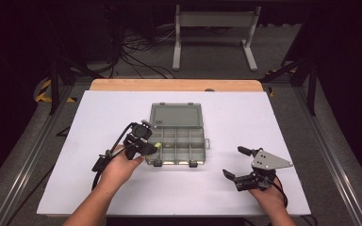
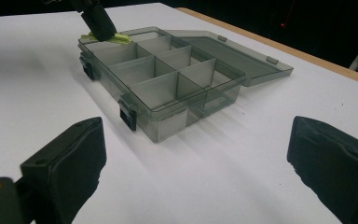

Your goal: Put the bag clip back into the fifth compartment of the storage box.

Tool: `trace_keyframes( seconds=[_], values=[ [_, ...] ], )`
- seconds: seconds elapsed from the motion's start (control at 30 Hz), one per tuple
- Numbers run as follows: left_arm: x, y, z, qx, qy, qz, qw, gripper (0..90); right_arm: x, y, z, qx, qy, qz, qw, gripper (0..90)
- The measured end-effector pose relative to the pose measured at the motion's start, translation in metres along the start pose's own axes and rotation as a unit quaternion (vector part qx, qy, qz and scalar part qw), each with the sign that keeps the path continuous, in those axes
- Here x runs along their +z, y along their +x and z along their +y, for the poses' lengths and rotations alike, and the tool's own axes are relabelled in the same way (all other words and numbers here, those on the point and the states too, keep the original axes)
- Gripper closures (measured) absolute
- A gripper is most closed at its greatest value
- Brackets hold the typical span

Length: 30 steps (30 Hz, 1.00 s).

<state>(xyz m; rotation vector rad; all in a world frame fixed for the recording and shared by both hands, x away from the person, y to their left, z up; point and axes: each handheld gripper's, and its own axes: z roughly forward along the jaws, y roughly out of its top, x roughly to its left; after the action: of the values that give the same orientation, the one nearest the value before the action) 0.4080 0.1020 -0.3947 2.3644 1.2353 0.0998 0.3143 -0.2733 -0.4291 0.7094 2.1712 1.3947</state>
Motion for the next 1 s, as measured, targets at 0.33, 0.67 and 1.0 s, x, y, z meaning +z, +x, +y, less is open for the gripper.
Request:
trace_keyframes(
  seconds=[0.33, 0.67, 1.0],
  values=[
    [-0.001, 0.001, 0.000, -0.003, -0.001, -0.001, 1.0000, 74.5, 0.000, 0.000, 0.000, 0.001, 0.003, 0.001, 1.0000, 5.0],
    [-0.008, 0.002, 0.000, 0.019, -0.027, -0.016, 0.9993, 51.5, 0.000, 0.000, 0.000, 0.002, 0.003, 0.002, 1.0000, 5.0],
    [-0.023, 0.000, -0.002, 0.057, -0.058, -0.034, 0.9961, 30.8, 0.001, 0.001, 0.000, 0.002, 0.003, 0.003, 1.0000, 5.0]
  ],
)
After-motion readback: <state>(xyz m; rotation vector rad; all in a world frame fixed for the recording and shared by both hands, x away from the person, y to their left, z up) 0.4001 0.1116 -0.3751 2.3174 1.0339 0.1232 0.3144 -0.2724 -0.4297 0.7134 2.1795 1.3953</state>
